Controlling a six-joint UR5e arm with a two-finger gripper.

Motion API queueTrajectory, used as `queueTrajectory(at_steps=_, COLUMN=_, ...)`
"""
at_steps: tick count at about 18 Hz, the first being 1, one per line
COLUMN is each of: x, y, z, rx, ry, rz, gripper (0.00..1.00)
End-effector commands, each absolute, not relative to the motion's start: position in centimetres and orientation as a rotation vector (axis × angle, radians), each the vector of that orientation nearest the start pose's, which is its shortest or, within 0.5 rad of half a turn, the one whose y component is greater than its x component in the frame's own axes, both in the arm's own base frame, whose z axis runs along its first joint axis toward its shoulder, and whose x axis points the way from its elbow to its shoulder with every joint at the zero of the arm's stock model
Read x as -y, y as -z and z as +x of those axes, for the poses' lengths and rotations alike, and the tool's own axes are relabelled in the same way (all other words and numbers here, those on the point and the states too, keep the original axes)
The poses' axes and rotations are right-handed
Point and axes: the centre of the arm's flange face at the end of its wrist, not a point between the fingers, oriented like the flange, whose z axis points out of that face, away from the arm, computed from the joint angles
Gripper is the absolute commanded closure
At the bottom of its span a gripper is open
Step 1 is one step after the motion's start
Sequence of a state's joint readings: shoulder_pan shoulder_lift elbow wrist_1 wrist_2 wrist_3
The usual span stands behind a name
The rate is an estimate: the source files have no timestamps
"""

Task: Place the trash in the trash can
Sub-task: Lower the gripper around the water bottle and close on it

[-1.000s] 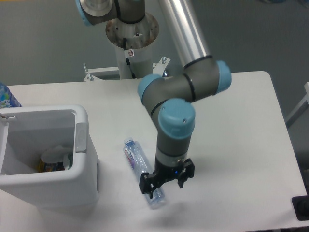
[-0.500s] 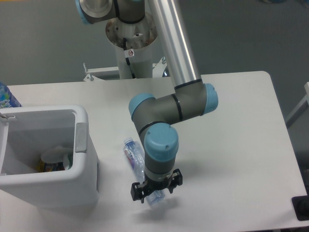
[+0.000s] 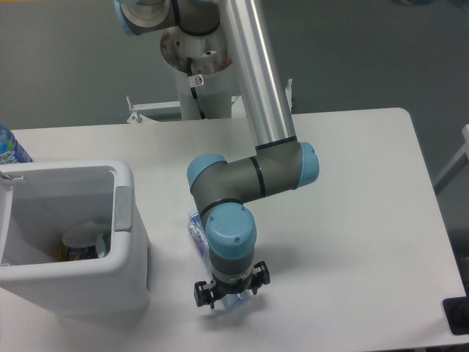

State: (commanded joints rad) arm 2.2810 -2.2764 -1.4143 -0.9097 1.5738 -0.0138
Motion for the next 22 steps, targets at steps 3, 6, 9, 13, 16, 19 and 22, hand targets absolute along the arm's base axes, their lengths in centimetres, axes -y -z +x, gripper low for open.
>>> queueTrajectory(at_steps=3, x=-63.0, y=-19.1, z=-36.8, rx=1.082, ry=-0.087, rz=-2.852, gripper=0.08)
queueTrajectory(at_steps=6, x=-63.0, y=-18.9, z=-36.5, rx=1.080, ry=-0.091, rz=-2.859, gripper=0.17)
queueTrajectory(at_steps=9, x=-63.0, y=-19.1, z=-36.4, rx=1.077, ry=-0.092, rz=-2.858, gripper=0.28)
queueTrajectory(at_steps=13, x=-63.0, y=-19.5, z=-36.4, rx=1.071, ry=-0.094, rz=-2.856, gripper=0.33)
queueTrajectory(at_steps=16, x=-62.6, y=-19.7, z=-36.0, rx=1.064, ry=-0.093, rz=-2.863, gripper=0.36)
queueTrajectory(at_steps=19, x=-62.4, y=-19.8, z=-35.9, rx=1.064, ry=-0.093, rz=-2.863, gripper=0.37)
queueTrajectory(at_steps=22, x=-62.4, y=-20.0, z=-35.9, rx=1.063, ry=-0.091, rz=-2.861, gripper=0.40)
